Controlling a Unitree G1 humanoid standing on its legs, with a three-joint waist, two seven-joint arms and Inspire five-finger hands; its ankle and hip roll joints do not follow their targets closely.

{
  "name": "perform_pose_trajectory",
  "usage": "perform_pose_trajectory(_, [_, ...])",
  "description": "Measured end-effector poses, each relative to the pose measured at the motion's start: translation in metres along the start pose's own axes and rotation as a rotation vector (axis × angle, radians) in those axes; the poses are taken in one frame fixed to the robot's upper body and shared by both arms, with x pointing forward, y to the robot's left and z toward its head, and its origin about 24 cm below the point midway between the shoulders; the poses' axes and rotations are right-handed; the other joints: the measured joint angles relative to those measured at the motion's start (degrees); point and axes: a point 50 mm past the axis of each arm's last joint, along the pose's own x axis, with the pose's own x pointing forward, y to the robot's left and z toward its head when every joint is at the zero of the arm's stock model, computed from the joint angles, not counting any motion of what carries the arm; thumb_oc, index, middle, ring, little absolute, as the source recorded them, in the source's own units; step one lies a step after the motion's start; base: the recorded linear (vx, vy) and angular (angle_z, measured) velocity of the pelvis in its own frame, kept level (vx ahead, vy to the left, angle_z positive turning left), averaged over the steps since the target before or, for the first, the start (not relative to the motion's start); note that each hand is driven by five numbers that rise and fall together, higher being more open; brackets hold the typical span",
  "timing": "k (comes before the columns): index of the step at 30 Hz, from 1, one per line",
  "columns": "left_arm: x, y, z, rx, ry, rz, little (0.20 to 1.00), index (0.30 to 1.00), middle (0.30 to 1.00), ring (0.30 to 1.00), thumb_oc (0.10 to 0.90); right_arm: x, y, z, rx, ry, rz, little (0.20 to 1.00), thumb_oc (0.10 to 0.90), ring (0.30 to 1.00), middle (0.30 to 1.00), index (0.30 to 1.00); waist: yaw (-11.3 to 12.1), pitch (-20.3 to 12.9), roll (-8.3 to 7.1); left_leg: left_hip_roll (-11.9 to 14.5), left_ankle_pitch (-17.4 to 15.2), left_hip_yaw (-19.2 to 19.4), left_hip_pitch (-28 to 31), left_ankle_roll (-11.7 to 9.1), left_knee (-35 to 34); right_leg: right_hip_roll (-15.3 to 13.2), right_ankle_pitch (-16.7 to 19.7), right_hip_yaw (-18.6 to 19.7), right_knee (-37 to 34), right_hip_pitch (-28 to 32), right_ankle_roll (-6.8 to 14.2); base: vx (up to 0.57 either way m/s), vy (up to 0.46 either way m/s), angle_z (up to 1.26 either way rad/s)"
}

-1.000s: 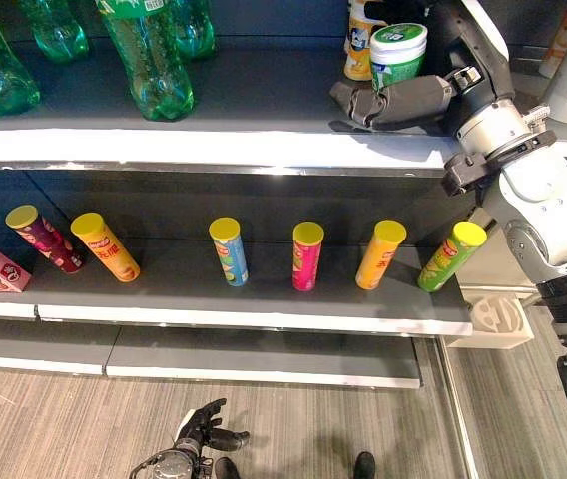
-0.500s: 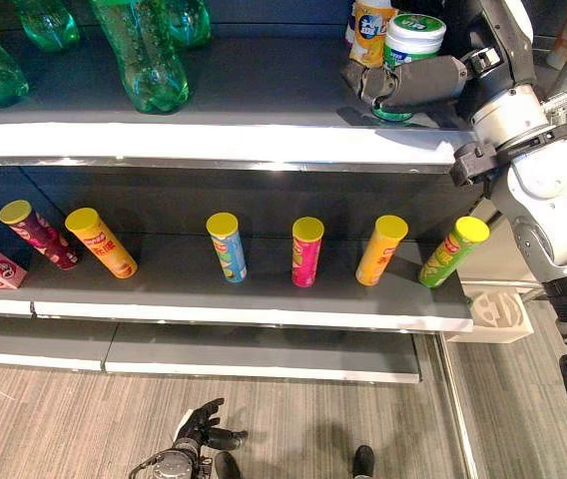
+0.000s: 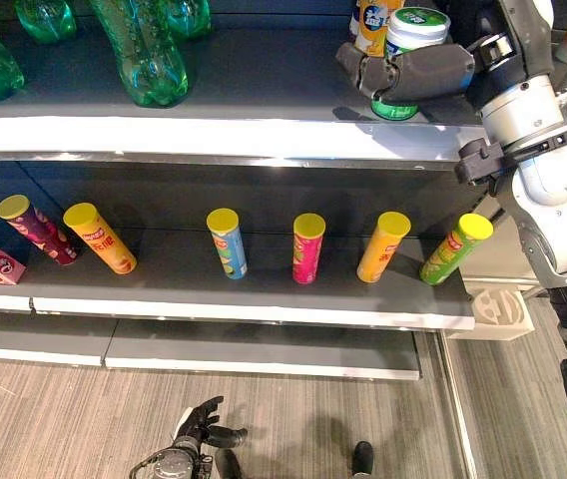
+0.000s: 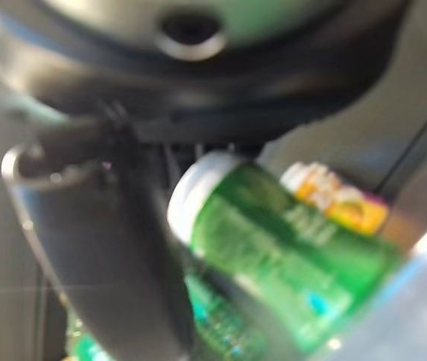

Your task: Put the goods on the table back onto the shelves and tidy them up.

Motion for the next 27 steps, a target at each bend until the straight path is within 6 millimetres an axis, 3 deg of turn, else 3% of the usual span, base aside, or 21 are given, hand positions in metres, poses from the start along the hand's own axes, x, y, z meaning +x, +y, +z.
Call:
perform_pose_trajectory(7, [0.002,0.0,0.006,-0.002,-0.015,0.003,0.9,0.9,0.9,0.9,0.8,-0.006,0.002,-0.009,-0.048,0.039,0.004,0.9,0.8,0.9,0.9,0.9,0.05,0.03,-0.04,0.0,-0.01,0.1,-0.01,0.01,0.01,0.01,0.0,0.09,0.01,-0.09,0.0,0.0,0.002,-0.01])
perform_pose_trajectory(27, [0.002,-0.002,0.012,-0.005,-0.047,-0.004,0.9,0.9,0.9,0.9,0.8,-0.005,0.01,-0.011,-0.041,0.036,-0.015,0.9,0.8,0.9,0.9,0.9,0.39,0.04,-0.05,0.0,-0.01,-0.06,-0.01,0.01,0.02,0.01,0.0,-0.08,0.01,0.05,0.0,0.0,0.0,0.0])
